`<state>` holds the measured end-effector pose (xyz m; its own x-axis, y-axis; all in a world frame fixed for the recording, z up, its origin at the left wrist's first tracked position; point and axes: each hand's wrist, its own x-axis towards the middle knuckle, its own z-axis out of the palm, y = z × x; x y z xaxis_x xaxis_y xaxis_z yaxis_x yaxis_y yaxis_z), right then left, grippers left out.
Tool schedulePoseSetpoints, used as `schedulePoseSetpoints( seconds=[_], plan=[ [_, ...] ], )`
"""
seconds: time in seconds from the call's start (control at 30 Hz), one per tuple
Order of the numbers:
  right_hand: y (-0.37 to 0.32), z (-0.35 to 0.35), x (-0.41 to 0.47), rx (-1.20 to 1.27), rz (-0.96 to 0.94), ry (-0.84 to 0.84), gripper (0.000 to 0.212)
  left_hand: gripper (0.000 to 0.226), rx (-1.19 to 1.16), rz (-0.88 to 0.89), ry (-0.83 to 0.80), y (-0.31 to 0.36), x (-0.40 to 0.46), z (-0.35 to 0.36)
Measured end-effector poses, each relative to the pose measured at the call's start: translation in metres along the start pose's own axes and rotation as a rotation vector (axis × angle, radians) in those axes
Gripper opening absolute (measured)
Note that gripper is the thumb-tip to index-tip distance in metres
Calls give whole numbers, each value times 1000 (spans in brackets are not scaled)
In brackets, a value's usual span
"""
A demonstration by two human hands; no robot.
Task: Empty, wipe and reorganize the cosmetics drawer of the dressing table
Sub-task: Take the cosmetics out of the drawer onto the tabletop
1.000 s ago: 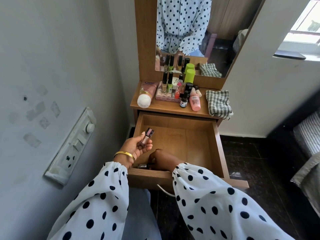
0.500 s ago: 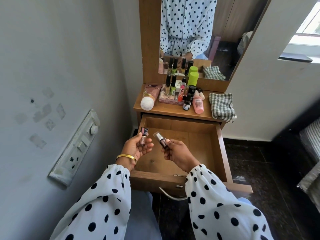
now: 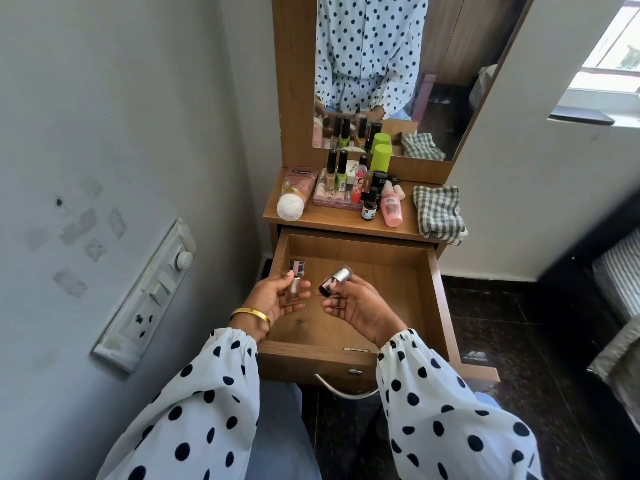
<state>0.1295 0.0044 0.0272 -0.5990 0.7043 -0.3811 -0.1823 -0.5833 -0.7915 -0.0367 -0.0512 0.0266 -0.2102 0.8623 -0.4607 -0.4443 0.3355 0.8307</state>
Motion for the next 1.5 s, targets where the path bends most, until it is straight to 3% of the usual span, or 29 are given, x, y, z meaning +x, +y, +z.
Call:
schedulePoseSetpoints(
  seconds=[0.1,0.27,0.7,0.97,1.17,1.27,1.5],
  plan=[
    [1,0,0,-12,-9,4,28,17,56,-7,-26,0,-1,1],
    [0,0,0,-18,-28,35,8,25,73,-7,-19,-1,-1,2],
    [-1,2,-3,56,-73,42,18,24,-17,-66,-39,1,-5,7],
    [-1,6,-6,-43,-70,21,28,29,105,-22,12,0,-7,7],
    [0,2,-5,-176,-133,250,11,31,252,97,61,-2,-10,9],
    [-3,-2,-6,-288,-162,262,3,30,443,207,113,-2,-10,13],
    [-52,12,-2,-563,-210,244,12,31,599,381,167,31,-3,36]
  ],
)
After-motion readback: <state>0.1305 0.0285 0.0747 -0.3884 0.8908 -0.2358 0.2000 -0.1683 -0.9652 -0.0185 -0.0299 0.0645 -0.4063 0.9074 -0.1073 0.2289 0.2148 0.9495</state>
